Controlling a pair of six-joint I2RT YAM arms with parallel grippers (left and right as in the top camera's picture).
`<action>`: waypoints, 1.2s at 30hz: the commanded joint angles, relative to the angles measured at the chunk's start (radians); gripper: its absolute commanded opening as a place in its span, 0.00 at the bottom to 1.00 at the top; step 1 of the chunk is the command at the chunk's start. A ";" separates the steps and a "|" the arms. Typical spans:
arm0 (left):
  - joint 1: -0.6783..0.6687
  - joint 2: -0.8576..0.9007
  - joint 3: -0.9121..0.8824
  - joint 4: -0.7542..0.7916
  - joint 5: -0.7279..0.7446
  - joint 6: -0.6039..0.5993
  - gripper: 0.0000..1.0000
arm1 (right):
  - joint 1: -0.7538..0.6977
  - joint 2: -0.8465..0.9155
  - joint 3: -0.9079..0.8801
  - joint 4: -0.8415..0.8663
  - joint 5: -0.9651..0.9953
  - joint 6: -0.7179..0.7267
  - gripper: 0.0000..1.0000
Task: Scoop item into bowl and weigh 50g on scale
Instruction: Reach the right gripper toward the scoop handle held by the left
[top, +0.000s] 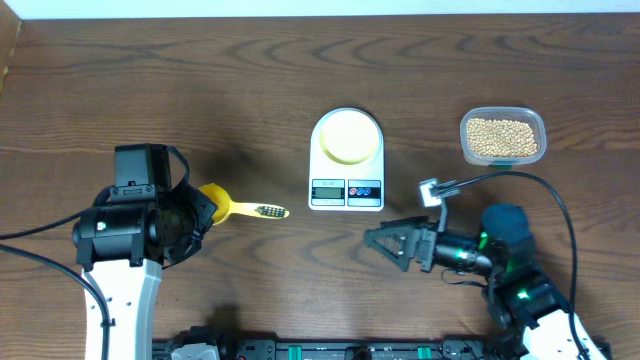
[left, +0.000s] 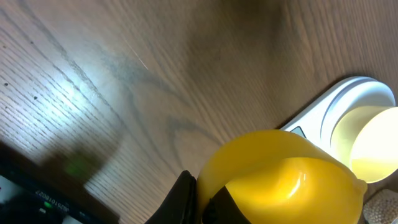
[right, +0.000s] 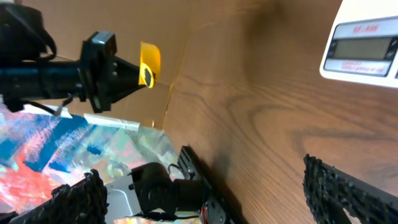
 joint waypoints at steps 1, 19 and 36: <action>-0.001 0.001 0.011 -0.009 0.077 -0.013 0.07 | 0.098 0.017 0.016 0.006 0.192 0.087 0.99; -0.197 0.008 -0.063 0.027 0.101 -0.088 0.07 | 0.364 0.341 0.016 0.491 0.375 0.237 0.90; -0.407 0.158 -0.063 0.118 0.098 -0.126 0.07 | 0.395 0.380 0.016 0.586 0.372 0.301 0.56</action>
